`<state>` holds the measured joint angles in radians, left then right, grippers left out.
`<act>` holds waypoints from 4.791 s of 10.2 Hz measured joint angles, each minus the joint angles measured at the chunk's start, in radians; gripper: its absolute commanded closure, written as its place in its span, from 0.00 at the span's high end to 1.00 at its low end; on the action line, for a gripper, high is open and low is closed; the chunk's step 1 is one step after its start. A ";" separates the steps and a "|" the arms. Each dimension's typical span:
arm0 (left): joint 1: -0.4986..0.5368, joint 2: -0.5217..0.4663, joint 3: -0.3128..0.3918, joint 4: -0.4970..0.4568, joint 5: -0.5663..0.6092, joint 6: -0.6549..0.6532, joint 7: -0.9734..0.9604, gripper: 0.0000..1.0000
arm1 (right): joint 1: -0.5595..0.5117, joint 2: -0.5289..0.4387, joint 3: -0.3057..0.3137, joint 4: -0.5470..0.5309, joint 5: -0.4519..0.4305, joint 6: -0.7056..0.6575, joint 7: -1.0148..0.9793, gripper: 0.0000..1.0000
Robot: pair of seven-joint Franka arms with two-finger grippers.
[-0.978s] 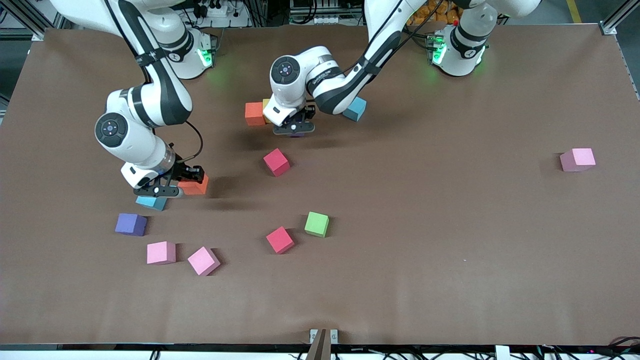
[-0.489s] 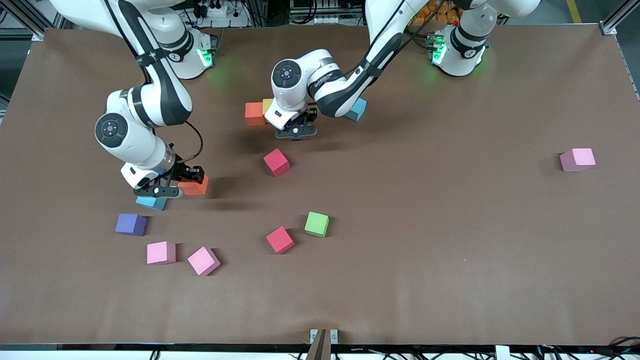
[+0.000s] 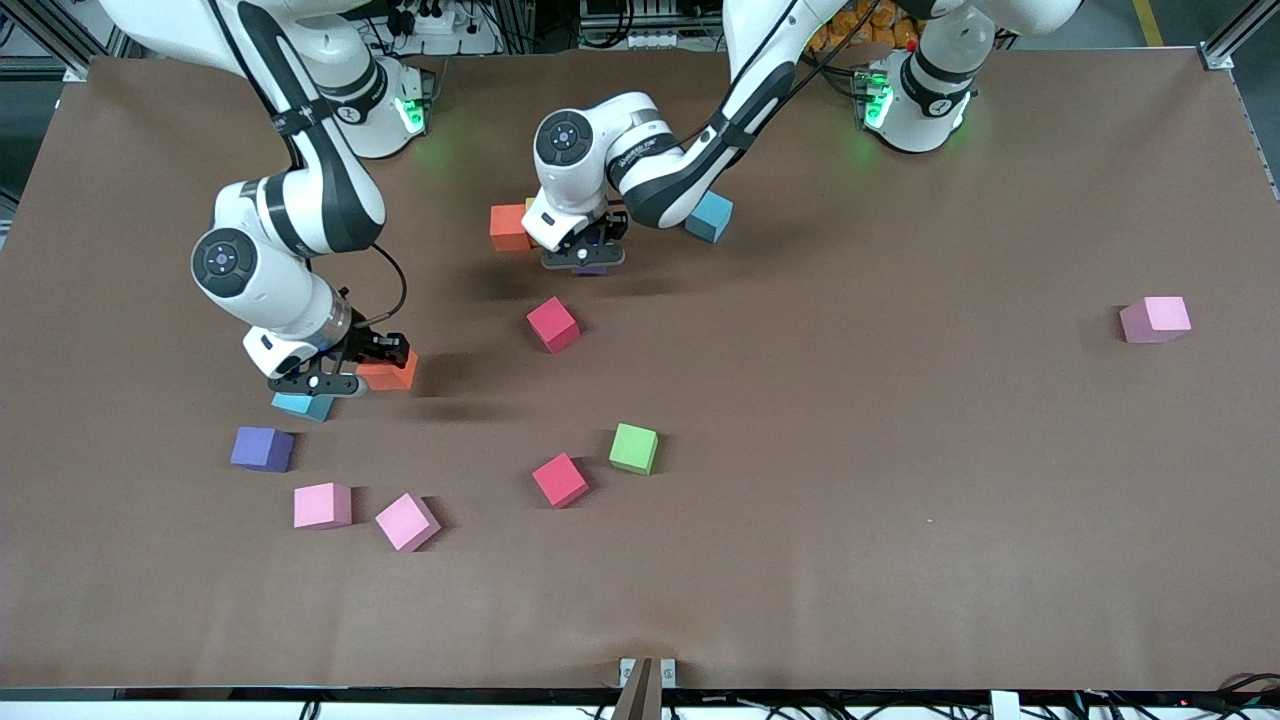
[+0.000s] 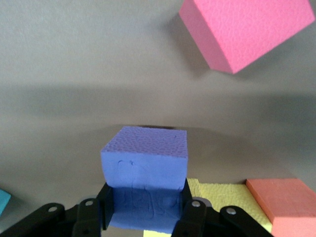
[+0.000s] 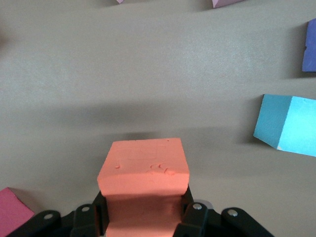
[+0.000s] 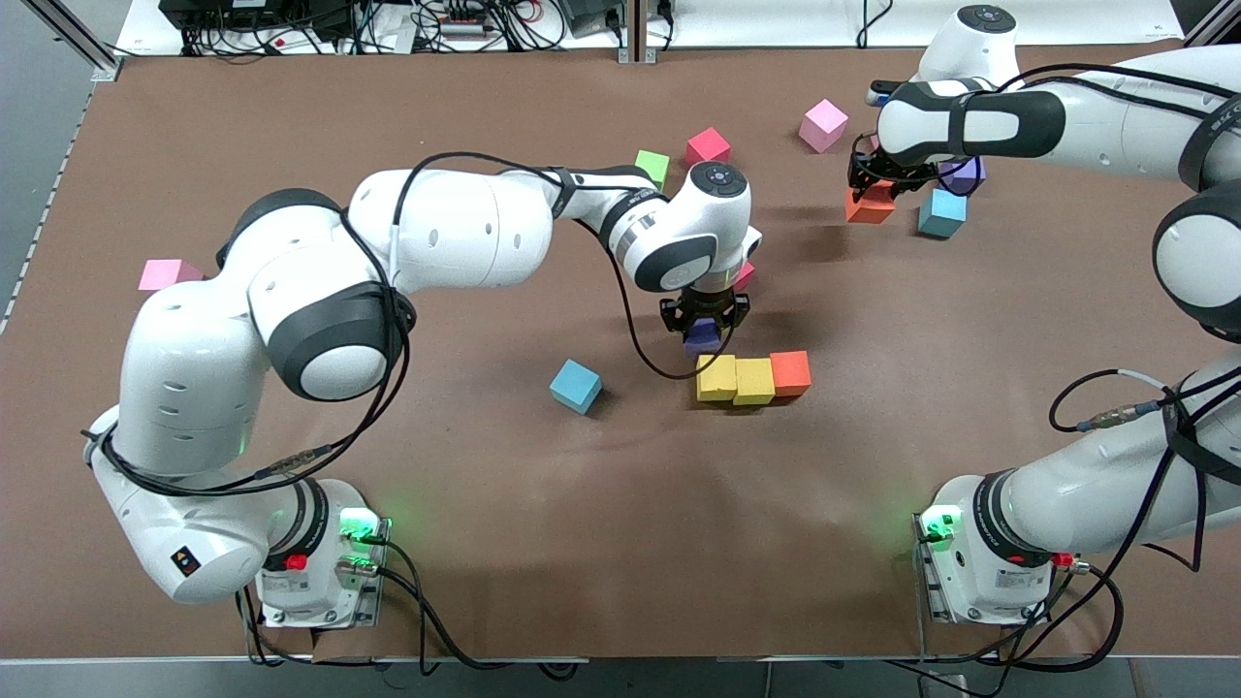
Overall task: Form number 2 with 11 blocks
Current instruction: 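Open the left gripper to release the purple cube, then move the left gripper over the pink cube while the right gripper holds orange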
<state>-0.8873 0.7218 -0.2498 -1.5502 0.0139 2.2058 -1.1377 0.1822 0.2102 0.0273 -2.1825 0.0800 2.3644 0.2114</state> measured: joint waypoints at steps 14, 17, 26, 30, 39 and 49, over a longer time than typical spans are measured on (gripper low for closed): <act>-0.018 0.064 0.001 0.065 0.004 0.000 0.000 0.00 | 0.000 0.009 0.000 0.002 0.000 0.001 0.003 0.00; -0.018 0.076 0.002 0.078 0.004 0.000 0.000 0.00 | 0.000 0.009 0.000 0.002 0.000 0.001 0.004 0.00; -0.018 0.084 0.003 0.090 0.004 0.000 -0.006 1.00 | 0.002 0.009 0.001 0.003 0.000 0.000 0.004 0.00; -0.018 0.085 0.003 0.093 0.004 0.000 -0.008 1.00 | 0.001 0.018 -0.003 0.026 0.000 0.002 0.006 0.00; -0.006 0.020 0.137 0.169 0.004 0.006 0.003 1.00 | 0.005 0.061 0.001 0.084 0.030 0.001 0.007 0.00; -0.057 0.122 0.149 0.174 0.086 0.186 0.754 1.00 | 0.023 0.078 -0.026 0.187 0.095 -0.125 -0.097 0.00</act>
<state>-0.9447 0.8441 -0.1005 -1.3758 0.0996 2.3922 -0.3836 0.2050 0.2886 0.0016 -1.9952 0.1751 2.2394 0.1142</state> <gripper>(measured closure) 0.000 0.432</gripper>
